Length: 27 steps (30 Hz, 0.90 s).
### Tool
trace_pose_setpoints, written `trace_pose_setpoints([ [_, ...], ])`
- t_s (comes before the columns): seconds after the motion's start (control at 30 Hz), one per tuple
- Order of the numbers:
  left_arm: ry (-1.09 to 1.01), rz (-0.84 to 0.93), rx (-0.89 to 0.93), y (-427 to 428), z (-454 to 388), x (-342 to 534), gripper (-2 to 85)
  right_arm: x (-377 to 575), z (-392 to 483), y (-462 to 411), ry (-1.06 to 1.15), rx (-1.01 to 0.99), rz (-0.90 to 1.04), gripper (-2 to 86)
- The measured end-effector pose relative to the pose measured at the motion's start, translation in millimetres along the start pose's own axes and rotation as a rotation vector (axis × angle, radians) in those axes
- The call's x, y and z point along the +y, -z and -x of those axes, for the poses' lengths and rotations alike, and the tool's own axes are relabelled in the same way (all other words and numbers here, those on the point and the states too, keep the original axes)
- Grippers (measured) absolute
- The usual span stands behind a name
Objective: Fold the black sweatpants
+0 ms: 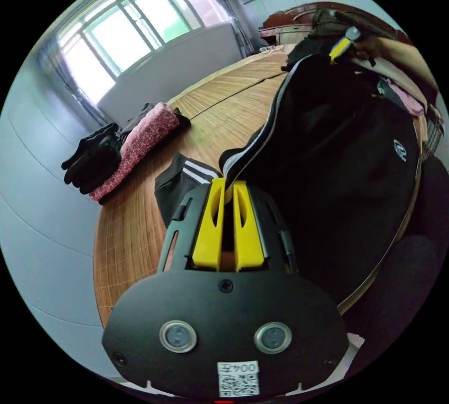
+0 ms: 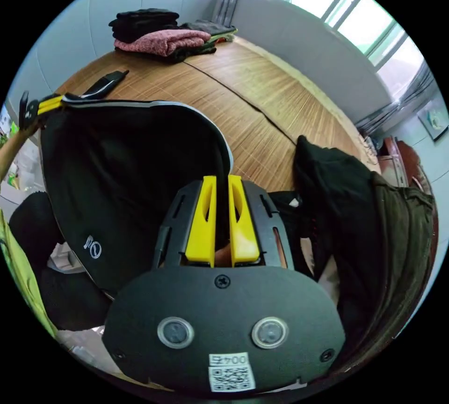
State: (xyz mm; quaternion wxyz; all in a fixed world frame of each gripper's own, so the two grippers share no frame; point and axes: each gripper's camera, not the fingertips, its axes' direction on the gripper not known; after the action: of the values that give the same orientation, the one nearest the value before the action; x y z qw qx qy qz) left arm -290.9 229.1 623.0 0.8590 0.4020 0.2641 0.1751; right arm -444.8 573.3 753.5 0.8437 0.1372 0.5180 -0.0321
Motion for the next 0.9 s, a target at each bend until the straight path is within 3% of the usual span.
trace_pose_setpoints([
  [0.27,0.167,-0.115,0.039,75.3,63.1,55.7,0.9,126.7,143.3,164.7,-0.044,0.279,-0.211,4.5],
  [0.47,0.110,-0.103,0.096,80.5,31.6,143.9,0.9,218.1,242.7,141.5,-0.079,0.302,-0.120,4.5],
  [0.57,0.045,-0.050,0.019,70.9,0.4,166.7,0.9,228.6,263.1,128.7,-0.112,0.360,-0.088,4.5],
  [0.9,-0.004,-0.231,-0.157,134.5,-12.9,174.0,1.5,240.8,244.2,219.6,-0.195,0.487,-0.204,4.1],
])
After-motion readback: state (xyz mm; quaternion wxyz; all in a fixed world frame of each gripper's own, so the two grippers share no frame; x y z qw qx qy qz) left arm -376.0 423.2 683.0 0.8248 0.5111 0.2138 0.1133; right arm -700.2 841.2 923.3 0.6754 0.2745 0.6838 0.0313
